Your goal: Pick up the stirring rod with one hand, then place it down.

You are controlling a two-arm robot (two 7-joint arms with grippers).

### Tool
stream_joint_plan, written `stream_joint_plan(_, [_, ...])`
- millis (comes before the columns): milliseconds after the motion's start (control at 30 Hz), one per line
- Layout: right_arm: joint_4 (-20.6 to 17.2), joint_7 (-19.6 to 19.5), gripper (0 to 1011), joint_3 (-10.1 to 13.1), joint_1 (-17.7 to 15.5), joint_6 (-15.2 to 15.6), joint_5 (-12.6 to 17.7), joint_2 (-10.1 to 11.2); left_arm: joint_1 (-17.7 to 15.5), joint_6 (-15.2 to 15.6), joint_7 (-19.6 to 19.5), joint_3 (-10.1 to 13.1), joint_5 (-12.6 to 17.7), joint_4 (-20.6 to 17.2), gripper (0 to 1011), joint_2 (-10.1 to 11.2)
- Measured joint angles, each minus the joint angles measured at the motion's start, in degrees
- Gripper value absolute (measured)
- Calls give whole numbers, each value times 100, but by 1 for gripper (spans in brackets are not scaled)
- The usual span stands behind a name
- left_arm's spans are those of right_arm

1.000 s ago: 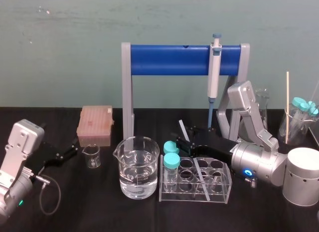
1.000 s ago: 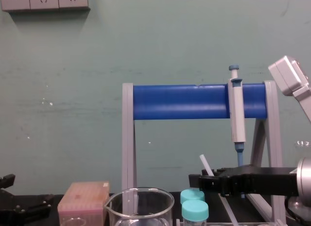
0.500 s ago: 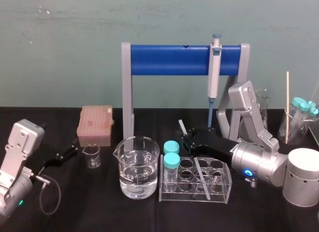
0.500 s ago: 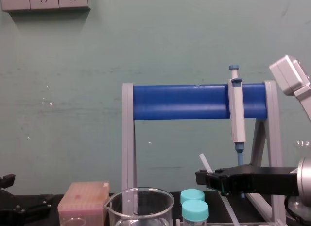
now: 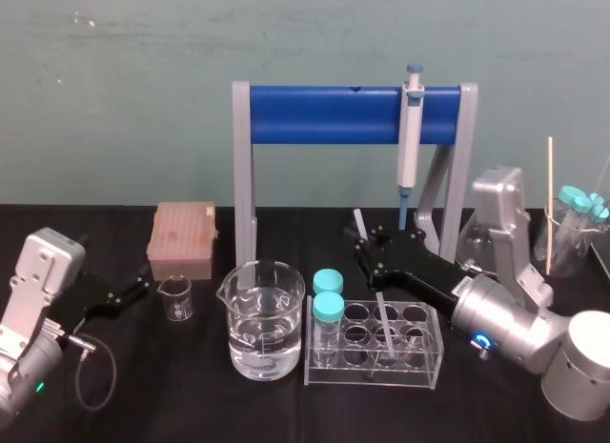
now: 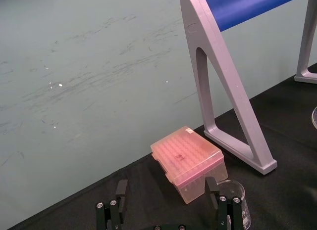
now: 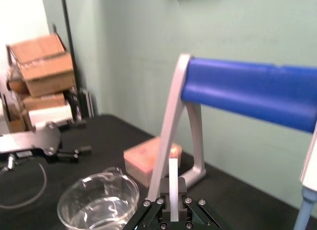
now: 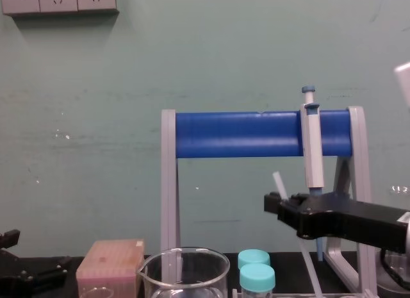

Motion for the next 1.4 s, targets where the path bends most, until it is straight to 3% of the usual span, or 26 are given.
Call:
stream_joint_plan(100, [-101,167,69,155,-224,-411,101,-8,0,0,0,0,0,0,1000,0])
stream_joint_plan(300, [-319,395,70,370,-577,-797,351,10,0,0,0,0,0,0,1000,0])
stream_joint_plan(533, [-694,404,70,640,-791,-1129,439,33,0,0,0,0,0,0,1000,0])
stream_joint_plan(867, [-1238,394,69,1053,-713,-1377,706,-13,0,0,0,0,0,0,1000,0])
stream_joint_plan(1400, [-1402,438,69,1177,-695,-1415,740,47,0,0,0,0,0,0,1000,0])
